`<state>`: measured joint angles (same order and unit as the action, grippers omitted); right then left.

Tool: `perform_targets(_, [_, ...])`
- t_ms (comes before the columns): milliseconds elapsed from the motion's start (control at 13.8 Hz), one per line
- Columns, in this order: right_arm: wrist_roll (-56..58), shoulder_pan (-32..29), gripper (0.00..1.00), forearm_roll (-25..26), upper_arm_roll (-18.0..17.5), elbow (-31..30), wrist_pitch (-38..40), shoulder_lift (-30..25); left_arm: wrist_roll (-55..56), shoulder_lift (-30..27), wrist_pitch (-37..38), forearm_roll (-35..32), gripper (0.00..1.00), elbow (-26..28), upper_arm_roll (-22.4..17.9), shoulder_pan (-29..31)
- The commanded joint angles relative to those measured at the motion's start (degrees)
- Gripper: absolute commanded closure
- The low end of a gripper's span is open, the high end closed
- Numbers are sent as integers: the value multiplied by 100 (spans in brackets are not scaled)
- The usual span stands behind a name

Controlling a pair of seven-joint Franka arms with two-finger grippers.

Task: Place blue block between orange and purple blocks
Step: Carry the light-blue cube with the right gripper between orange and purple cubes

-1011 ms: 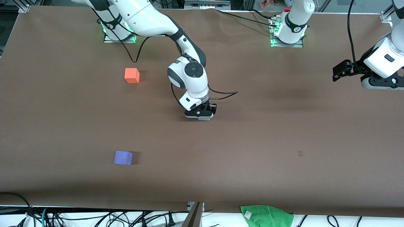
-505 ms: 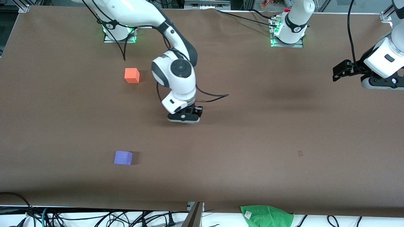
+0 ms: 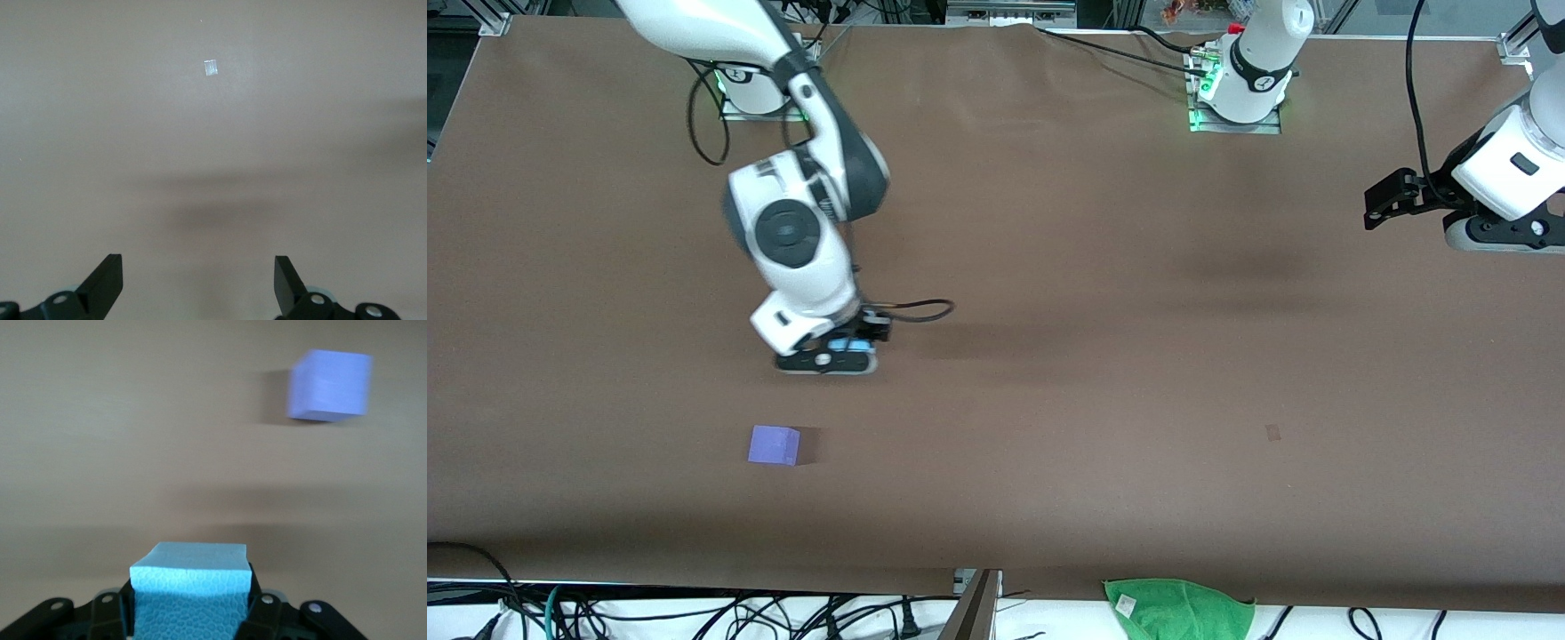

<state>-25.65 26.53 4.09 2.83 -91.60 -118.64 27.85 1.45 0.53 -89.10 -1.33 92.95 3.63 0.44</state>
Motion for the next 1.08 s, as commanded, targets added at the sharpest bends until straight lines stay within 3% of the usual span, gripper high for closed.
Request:
perform_targets(0, [568, -524, 79, -110, -28, -1086, -343, -622, -75, -114, 25, -69, 0, 75, 32, 43])
perform_targets(289, [973, -955, 79, -110, -20, -2245, -1483, -913, -75, -114, 25, -69, 0, 75, 32, 43])
perform_targets(578, [1019, -1053, 79, -110, -20, -3450, -3118, -966, -75, -114, 25, -69, 0, 83, 32, 43])
perform_targets(1011, [1001, -1053, 79, -110, -19, -3812, -3929, -756, -66, -114, 25, -60, 0, 75, 67, 35])
